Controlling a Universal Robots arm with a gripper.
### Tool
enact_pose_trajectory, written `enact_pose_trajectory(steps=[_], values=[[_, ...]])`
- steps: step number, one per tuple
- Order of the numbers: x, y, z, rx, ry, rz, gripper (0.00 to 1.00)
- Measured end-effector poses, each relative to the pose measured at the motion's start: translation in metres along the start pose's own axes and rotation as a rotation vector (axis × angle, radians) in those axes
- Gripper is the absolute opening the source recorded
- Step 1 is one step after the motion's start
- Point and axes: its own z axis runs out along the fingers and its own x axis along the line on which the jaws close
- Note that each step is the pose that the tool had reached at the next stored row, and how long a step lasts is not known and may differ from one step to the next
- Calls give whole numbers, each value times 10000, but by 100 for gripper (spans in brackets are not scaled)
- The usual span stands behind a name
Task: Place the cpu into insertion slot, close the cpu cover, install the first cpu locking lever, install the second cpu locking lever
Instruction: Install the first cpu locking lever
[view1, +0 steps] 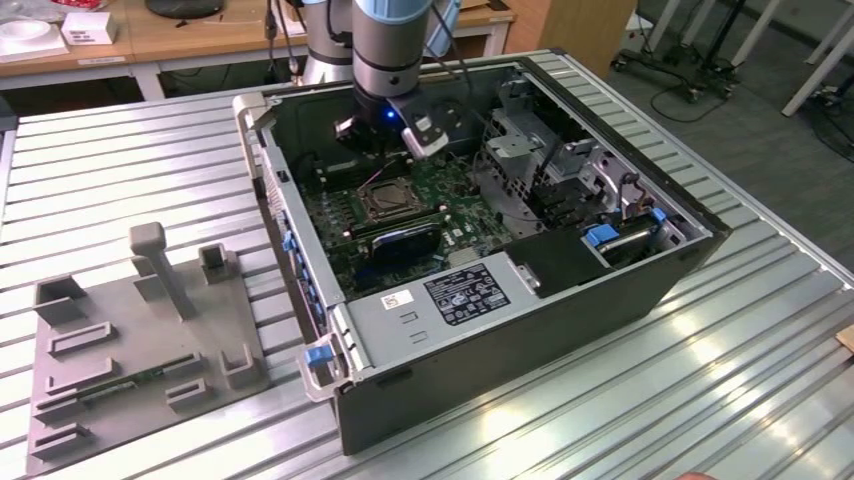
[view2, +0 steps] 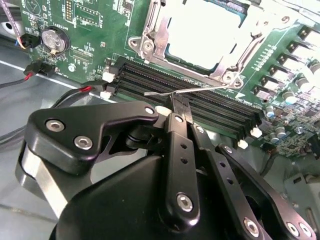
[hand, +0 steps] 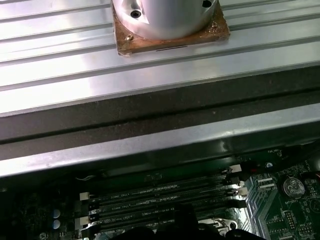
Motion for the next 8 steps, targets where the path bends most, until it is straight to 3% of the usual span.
enact_pose_trajectory(steps=[8], values=[[-1,-12,10,32,-11,-3,10]])
